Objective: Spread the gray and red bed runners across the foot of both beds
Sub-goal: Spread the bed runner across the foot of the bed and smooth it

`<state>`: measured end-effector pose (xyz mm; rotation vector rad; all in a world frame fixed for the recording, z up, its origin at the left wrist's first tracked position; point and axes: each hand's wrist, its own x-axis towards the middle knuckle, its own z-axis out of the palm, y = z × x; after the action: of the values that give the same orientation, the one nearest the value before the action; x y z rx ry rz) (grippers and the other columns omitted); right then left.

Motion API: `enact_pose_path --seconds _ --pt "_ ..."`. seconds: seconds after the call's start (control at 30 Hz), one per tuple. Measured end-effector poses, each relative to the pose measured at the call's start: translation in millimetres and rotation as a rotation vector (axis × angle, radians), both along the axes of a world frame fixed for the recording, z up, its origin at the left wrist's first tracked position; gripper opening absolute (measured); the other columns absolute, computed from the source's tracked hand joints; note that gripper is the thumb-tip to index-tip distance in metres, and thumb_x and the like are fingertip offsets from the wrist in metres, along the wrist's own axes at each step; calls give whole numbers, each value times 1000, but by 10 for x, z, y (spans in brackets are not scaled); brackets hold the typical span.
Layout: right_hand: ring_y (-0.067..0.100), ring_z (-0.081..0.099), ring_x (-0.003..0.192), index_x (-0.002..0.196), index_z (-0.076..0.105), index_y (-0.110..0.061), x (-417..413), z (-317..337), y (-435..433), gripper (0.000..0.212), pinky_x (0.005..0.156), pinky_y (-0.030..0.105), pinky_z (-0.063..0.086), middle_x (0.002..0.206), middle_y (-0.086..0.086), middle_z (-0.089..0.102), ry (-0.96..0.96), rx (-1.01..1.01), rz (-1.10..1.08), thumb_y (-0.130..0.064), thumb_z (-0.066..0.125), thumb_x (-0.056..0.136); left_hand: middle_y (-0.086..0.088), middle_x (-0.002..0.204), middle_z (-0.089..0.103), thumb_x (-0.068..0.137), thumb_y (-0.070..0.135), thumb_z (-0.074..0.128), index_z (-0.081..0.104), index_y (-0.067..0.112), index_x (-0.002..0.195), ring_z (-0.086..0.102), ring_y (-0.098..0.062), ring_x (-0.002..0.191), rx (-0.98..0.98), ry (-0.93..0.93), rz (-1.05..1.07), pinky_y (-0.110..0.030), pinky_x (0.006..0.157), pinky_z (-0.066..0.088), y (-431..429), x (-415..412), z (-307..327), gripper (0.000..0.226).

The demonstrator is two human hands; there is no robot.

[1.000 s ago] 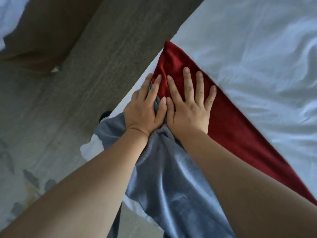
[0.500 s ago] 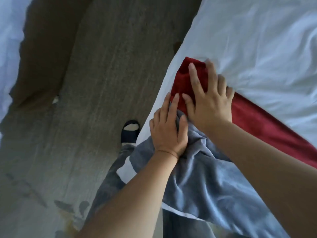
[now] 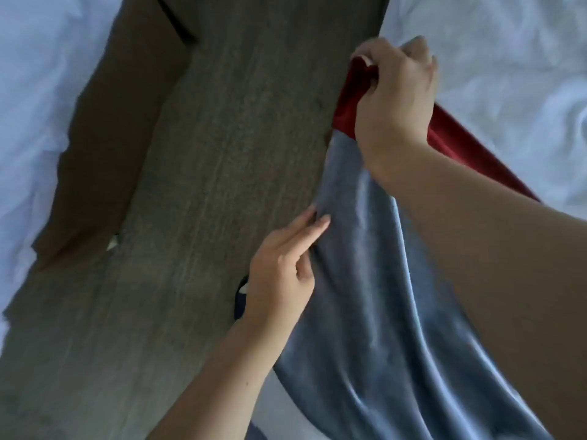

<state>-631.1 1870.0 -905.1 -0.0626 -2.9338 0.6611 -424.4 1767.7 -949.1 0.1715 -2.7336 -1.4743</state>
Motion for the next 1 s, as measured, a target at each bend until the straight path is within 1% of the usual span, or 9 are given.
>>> enact_pose_path --seconds 0.1,0.2,0.27,0.37,0.47,0.6,0.67,0.83,1.0 --pt "20 43 103 113 70 -18 -240 -24 -156 36 86 18 34 111 8 52 43 -52 105 -10 45 88 -3 136 67 80 -21 55 75 11 122 68 -30 99 -169 8 148 -35 92 54 -360 -329 -137 56" --pt "32 35 137 135 62 -23 27 -258 -143 50 121 58 13 147 12 40 -184 167 359 -2 52 91 -3 149 57 86 -11 57 70 17 132 58 -38 108 -311 -240 111 -41 95 48 -512 -335 -340 55" --pt "34 13 151 147 48 -26 358 -414 -70 55 121 62 -4 164 9 17 -329 323 437 -12 53 94 3 163 37 101 17 54 53 32 148 41 -37 136 -397 -439 48 -49 108 38 -442 -160 -493 50" --pt "35 2 154 156 33 -28 919 -522 -31 59 123 56 -4 169 8 -8 -385 439 592 -28 49 98 14 171 11 108 51 20 12 51 159 5 -16 158 -231 -541 -25 -51 119 15 -276 203 -608 51" --pt "33 3 155 158 28 -27 1406 -467 -48 63 124 54 -2 169 8 -6 -422 370 600 -34 47 98 13 171 12 103 56 9 12 44 161 6 -9 157 -135 -494 -157 -40 120 12 -106 508 -580 60" --pt "26 -3 156 160 20 -27 1808 -321 169 63 121 51 -15 169 9 -6 -436 459 528 -40 40 101 5 161 41 101 49 15 41 26 156 31 -7 148 111 -505 -272 -48 121 24 140 737 -451 64" --pt "22 -5 156 160 19 -25 1874 -261 387 64 121 50 -15 169 8 -4 -418 466 433 -47 36 102 6 166 32 103 48 18 27 27 160 27 -5 152 169 -491 -266 -51 121 27 197 762 -416 62" --pt "19 -2 156 160 18 -28 1809 -151 1000 63 124 47 -9 170 3 2 -350 373 228 -53 29 104 0 173 8 105 60 22 10 27 163 9 -15 159 63 -248 -303 -50 127 19 333 403 -216 67" --pt "25 -1 156 160 10 -36 1797 -73 1758 63 122 56 -5 170 2 1 -371 300 20 -58 24 103 3 173 6 104 60 27 20 40 160 -2 -28 159 -234 -29 -434 -60 125 5 1075 -324 148 61"
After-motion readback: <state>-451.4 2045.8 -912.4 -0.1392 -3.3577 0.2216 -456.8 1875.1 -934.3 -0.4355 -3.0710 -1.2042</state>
